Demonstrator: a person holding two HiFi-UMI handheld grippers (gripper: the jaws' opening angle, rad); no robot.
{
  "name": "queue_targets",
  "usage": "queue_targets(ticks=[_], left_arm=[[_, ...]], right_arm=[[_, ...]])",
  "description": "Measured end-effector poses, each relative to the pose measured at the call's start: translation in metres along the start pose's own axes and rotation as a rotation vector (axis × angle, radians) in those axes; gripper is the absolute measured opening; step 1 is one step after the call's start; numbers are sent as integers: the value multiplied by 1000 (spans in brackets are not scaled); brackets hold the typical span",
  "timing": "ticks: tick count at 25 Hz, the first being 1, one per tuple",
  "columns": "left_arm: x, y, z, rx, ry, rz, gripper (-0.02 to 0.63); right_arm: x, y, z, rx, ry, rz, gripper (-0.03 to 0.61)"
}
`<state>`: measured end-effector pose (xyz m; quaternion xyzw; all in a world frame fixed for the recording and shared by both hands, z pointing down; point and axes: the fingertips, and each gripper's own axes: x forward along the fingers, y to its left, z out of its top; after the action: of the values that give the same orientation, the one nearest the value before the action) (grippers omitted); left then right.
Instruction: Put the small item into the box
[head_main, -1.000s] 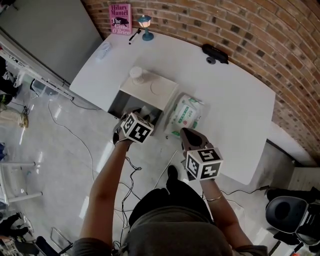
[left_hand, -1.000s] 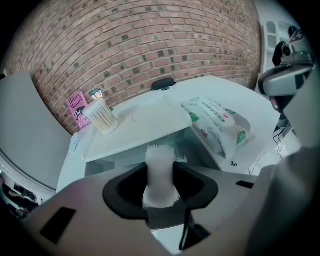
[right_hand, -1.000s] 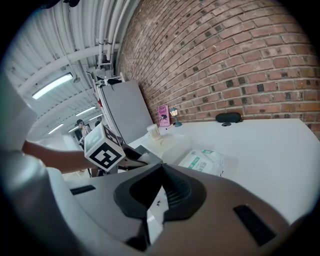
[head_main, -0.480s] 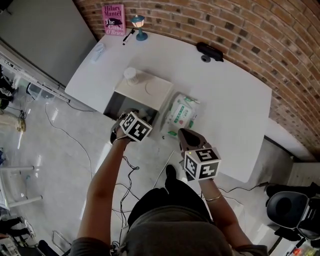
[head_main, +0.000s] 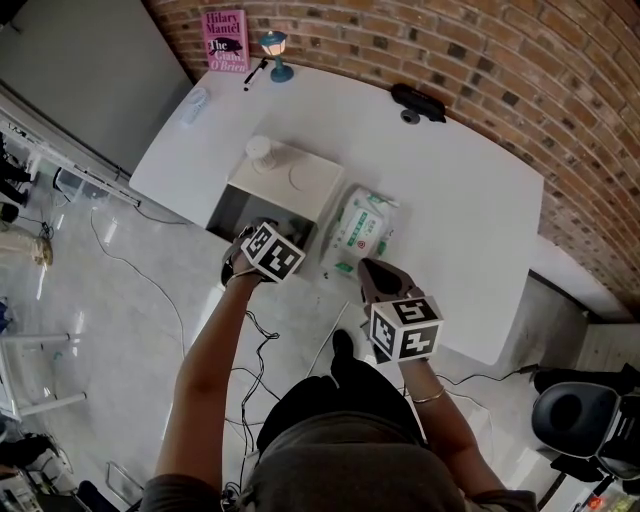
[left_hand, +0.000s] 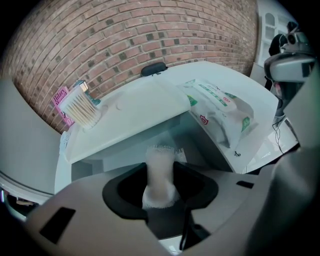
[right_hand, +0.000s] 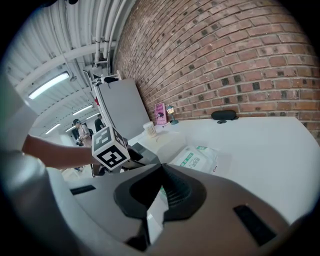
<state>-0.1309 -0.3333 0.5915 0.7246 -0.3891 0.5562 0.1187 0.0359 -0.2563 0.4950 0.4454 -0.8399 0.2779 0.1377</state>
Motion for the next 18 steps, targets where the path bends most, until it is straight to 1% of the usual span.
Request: queue_targets(ticks=[3,5,8,11,14,18], left_arm=[[-1,0,0,-12,-5,-1,184],[-2,0,1,-34,-15,-12,205],[-6,0,4,-77,-39,-32,213],[-14,2,9,-113,-82,-29,224],[-28,6,15,-142,-137,-9,225],[-52,14,21,-235,-238,27,224]], right_arm=[[0,1,0,-1,1,7,6],[0,3,0,-4,2,12,6],[0,4,0,-15,2,20,6],[1,6,0,-20,1,30,6],[0,8,1,-24,0,37,6],[1,11,1,-36,3,46,6]])
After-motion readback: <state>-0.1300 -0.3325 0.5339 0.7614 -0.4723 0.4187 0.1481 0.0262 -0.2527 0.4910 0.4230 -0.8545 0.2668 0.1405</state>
